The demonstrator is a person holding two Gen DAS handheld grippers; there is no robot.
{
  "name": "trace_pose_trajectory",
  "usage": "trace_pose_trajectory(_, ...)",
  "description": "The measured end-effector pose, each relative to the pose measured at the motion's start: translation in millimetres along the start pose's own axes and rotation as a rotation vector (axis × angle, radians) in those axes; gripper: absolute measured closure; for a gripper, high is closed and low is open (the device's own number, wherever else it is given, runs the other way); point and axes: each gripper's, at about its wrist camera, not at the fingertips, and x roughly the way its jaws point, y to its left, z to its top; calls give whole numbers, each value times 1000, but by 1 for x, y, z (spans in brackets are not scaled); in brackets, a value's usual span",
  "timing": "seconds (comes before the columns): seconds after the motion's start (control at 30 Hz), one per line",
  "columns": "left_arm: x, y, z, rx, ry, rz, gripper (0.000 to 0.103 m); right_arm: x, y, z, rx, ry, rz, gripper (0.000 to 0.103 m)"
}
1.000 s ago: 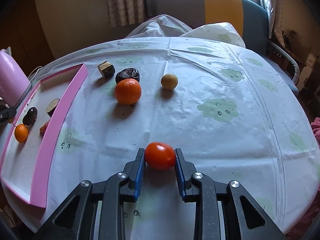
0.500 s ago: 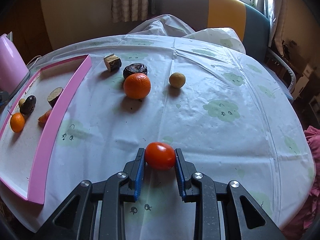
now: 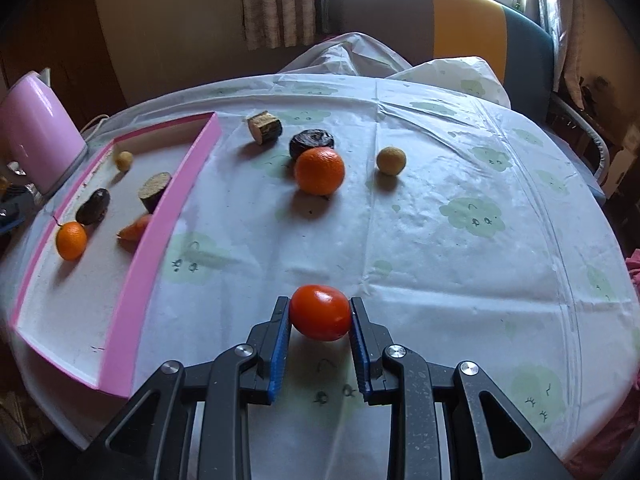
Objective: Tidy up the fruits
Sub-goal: 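Lower the red tomato into the tray and open the right gripper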
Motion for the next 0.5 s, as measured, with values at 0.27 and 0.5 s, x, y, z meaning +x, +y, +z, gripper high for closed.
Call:
trace_pose_trajectory(0.27, -5, 6, -6, -17, 6, -32, 63, -26, 61, 18, -111, -59, 184, 75)
trace_pose_trajectory(0.5, 0, 21, -10, -47, 23, -19, 63, -12, 115, 28, -214, -21, 266, 75)
